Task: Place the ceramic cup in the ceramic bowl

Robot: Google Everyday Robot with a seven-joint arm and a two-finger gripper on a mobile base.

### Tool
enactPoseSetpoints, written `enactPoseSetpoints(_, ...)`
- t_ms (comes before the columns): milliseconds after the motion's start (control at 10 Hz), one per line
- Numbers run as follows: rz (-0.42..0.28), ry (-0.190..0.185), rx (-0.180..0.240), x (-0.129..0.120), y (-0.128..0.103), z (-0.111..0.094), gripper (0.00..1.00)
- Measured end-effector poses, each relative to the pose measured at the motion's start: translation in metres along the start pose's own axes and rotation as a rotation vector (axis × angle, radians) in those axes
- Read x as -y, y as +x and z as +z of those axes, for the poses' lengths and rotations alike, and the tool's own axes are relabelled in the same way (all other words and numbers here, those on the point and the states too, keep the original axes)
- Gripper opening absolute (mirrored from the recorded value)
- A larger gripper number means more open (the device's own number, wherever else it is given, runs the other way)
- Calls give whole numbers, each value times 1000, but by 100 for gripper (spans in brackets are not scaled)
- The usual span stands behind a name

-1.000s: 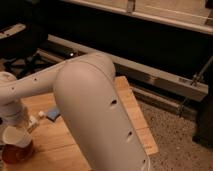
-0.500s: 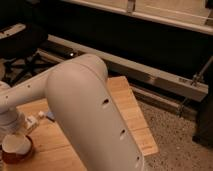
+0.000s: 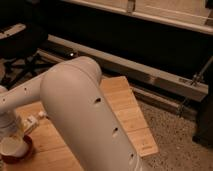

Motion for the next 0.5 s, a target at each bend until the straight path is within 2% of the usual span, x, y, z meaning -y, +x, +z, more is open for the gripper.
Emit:
enactPoseSetpoints(100,3,-8,4,1,-3,0,77)
enactPoseSetpoints(200,8,-18,6,3,-4,1,80)
enactPoseSetpoints(500,22,-45,-12,8,-5,3,80)
